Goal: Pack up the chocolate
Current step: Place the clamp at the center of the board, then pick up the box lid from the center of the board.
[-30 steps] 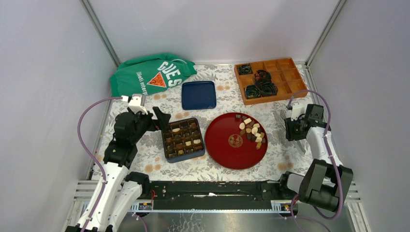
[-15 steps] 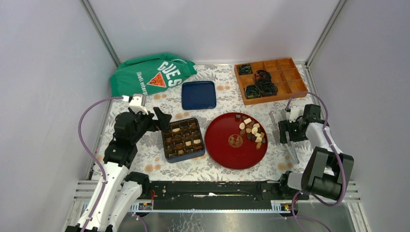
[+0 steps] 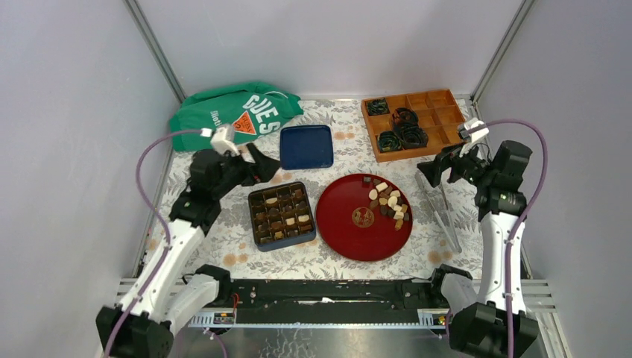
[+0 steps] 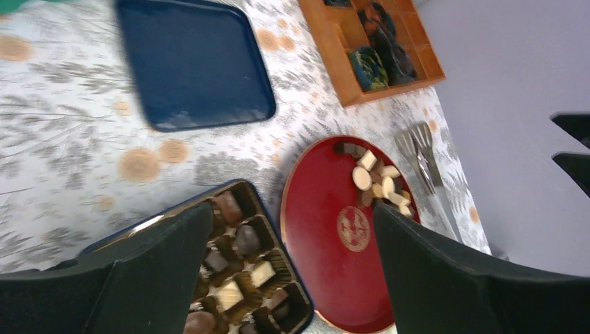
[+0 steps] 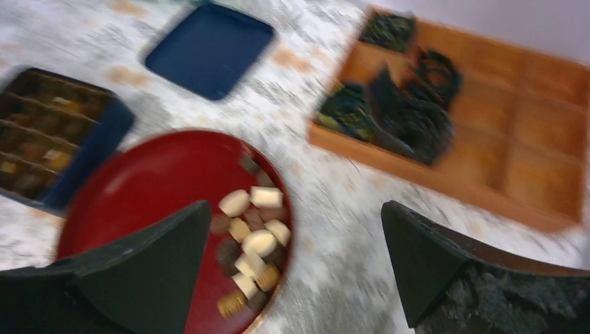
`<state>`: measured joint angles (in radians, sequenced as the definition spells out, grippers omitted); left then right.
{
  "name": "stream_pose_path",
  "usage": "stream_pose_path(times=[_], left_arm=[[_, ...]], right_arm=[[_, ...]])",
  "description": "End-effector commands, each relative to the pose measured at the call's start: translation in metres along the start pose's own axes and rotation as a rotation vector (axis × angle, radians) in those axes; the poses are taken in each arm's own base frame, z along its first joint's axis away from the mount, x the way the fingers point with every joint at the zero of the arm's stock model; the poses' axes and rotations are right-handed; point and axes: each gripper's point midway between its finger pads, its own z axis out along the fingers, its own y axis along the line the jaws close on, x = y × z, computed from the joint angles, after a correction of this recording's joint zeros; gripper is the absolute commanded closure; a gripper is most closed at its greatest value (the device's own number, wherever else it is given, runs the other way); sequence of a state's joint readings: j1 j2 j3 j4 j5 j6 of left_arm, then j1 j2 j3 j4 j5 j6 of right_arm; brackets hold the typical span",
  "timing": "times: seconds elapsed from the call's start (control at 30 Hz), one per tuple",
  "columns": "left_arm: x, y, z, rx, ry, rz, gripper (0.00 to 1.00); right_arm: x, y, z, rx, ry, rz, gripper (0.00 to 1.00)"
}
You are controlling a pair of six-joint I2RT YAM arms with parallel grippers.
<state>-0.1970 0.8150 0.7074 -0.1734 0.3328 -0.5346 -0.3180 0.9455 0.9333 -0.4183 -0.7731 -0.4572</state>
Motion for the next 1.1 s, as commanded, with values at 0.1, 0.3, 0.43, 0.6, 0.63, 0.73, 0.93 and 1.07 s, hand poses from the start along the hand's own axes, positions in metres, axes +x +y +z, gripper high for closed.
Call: stream_pose_path(times=[0.1, 0.3, 0.43, 0.6, 0.63, 0.73, 0.93, 1.07], left_arm=[[0.015, -0.027, 0.071, -0.319, 0.077, 0.195, 0.08], [0.030, -0.019, 0.160, -0.556, 0.165, 0.224, 0.45], [0.042, -0.008, 0.217, -0.649, 0.238, 0.308, 0.57], [0.052, -0.002, 0.271, -0.634, 0.265, 0.365, 0.56], [0.051, -0.002, 0.280, -0.625, 0.261, 0.366, 0.56], [0.060, 0.009, 0.302, -0.618, 0.279, 0.379, 0.56], [0.076, 0.034, 0.328, -0.607, 0.308, 0.383, 0.59], [0.089, 0.051, 0.333, -0.615, 0.343, 0.370, 0.63]], right_arm=[[-0.020, 0.033, 0.033, -0.354, -0.193, 0.232, 0.00], [0.011, 0.022, 0.045, -0.279, -0.057, 0.347, 0.00], [0.011, 0.019, 0.044, -0.258, -0.049, 0.346, 0.00], [0.007, 0.018, 0.041, -0.225, -0.065, 0.316, 0.00], [0.007, 0.017, 0.041, -0.219, -0.066, 0.312, 0.00], [0.007, 0.016, 0.040, -0.205, -0.061, 0.307, 0.00], [0.008, 0.014, 0.041, -0.201, -0.057, 0.308, 0.00], [0.011, 0.013, 0.043, -0.205, -0.048, 0.314, 0.00]])
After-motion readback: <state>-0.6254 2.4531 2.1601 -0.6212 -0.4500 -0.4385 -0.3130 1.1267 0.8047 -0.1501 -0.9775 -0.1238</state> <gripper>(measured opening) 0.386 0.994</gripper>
